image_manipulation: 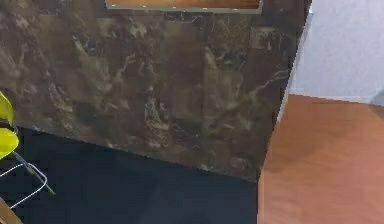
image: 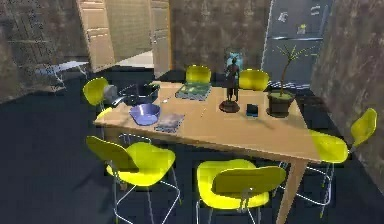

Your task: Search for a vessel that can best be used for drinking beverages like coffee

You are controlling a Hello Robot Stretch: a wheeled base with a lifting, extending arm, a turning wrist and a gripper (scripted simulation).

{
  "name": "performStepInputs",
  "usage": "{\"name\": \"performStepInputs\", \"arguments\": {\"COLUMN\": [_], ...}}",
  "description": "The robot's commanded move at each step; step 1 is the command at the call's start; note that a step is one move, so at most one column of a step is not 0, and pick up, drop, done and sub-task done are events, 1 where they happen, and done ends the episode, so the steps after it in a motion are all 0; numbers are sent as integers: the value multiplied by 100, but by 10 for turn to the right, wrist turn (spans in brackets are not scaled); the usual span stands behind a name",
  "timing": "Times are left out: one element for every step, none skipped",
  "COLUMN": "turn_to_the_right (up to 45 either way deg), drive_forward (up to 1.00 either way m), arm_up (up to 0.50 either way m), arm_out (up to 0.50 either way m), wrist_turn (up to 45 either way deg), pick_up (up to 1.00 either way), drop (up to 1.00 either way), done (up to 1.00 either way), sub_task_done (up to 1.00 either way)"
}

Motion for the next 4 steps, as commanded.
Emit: {"name": "performStepInputs", "arguments": {"turn_to_the_right": [-450,-60,0,-180], "drive_forward": [0,0,30,0], "arm_up": [0,0,0,0], "arm_out": [0,0,0,0], "wrist_turn": [0,0,0,0], "pick_up": [0,0,0,0], "drop": [0,0,0,0], "done": [0,0,0,0], "sub_task_done": [0,0,0,0]}}
